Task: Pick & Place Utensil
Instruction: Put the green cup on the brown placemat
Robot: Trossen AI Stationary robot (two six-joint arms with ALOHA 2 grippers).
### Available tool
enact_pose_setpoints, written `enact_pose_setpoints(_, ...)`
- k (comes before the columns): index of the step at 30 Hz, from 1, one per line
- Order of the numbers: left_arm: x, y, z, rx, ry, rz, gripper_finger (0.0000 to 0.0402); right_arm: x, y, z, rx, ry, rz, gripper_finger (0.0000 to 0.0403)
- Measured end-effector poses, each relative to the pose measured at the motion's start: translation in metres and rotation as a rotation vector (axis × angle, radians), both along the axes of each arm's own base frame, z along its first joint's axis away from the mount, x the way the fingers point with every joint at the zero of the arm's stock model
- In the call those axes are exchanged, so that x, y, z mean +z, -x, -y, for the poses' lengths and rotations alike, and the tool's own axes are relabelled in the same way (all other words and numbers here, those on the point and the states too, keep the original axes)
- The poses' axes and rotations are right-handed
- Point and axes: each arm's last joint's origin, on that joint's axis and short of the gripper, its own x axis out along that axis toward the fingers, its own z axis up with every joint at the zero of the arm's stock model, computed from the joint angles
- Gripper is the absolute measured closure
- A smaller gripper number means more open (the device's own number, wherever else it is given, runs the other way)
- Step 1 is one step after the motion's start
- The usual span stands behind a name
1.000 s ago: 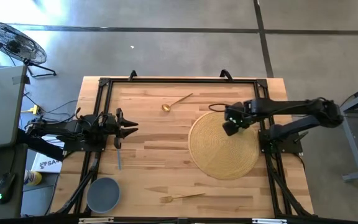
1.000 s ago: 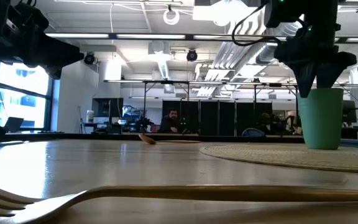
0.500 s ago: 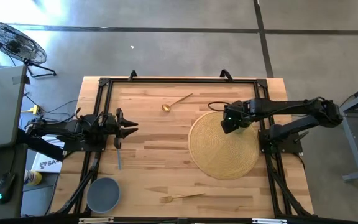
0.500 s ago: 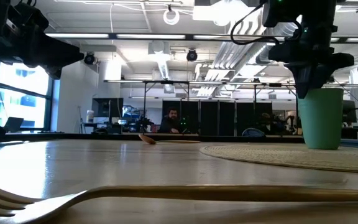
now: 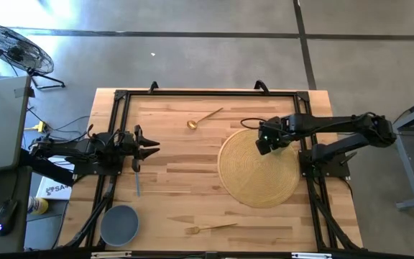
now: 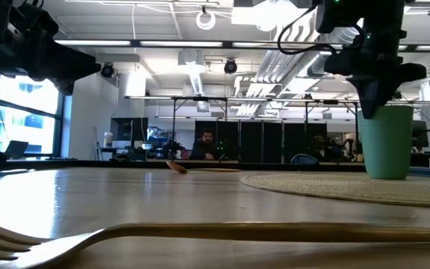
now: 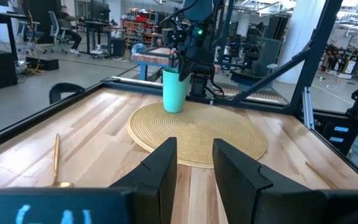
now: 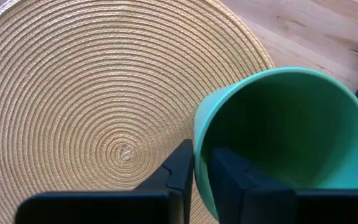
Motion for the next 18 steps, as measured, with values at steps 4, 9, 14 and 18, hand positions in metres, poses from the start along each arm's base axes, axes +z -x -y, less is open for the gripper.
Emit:
enact_pose_setpoints(4,0.000,0.000,0.000,0.000,0.000,0.000,0.0300,0.000,0.000,0.000,0.001,0.000,-0.005,0.0390)
enact_pose_setpoints(9,0.000,0.000,0.000,0.000,0.000,0.000,0.0300,0.000,0.002,0.000,0.004,0.001,-0.017,0.0395)
enact_pose_setpoints(14,0.000,0.000,0.000,0.000,0.000,0.000,0.0300,0.007,0.007,-0.001,-0.012,0.004,-0.073,0.0391)
enact_pose_setpoints(18,0.000,0.000,0.000,0.000,0.000,0.000,0.0300,0.016,0.007,0.001,-0.019,0.045,-0.085,0.0398)
